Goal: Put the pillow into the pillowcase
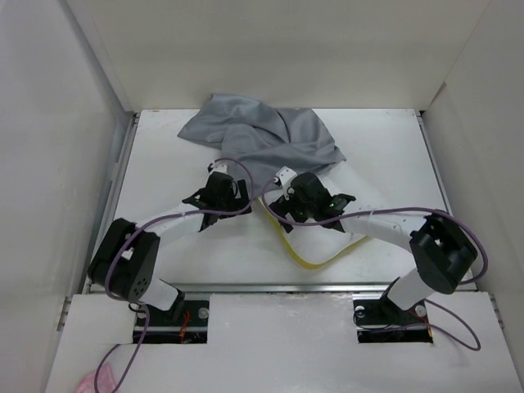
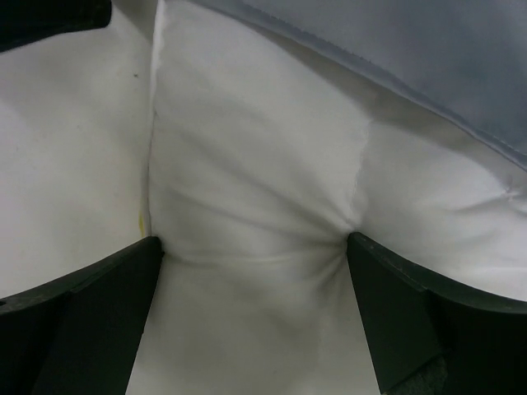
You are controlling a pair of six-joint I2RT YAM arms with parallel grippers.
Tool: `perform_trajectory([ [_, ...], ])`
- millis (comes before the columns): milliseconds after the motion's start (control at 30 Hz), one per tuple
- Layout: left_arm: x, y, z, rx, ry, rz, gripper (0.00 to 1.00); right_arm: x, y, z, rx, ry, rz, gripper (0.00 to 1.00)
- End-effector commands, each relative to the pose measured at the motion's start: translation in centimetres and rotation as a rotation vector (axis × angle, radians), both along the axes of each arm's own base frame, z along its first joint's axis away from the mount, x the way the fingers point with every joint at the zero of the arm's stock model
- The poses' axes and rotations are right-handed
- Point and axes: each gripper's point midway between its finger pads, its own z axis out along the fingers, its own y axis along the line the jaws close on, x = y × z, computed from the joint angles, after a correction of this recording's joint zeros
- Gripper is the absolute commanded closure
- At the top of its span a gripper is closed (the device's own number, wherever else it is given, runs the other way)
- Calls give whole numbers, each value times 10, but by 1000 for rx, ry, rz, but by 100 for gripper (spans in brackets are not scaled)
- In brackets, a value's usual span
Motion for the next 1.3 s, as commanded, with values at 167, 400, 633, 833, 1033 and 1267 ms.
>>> perform_trajectory([
  [167,53,-10,-5,25,-40,-4,53,28,6,7,-18,-53,-100,54],
  [400,76,-30,21,-4,-102,-70,100,47,20,37,141,-153,-180,100],
  [633,10,-96,119,-62,-311,-294,100,93,48,187,609,-486,-307,100],
  [833,-67,-118,160,-45,-294,-397,100,127,54,234,763,-604,-435,100],
  [1033,-124,-113,143,-60,-147,-410,100,154,54,245,834,-689,-556,100],
  [1267,-154,-89,148,-139,-89,-353,100,164,64,224,907,-652,-568,100],
])
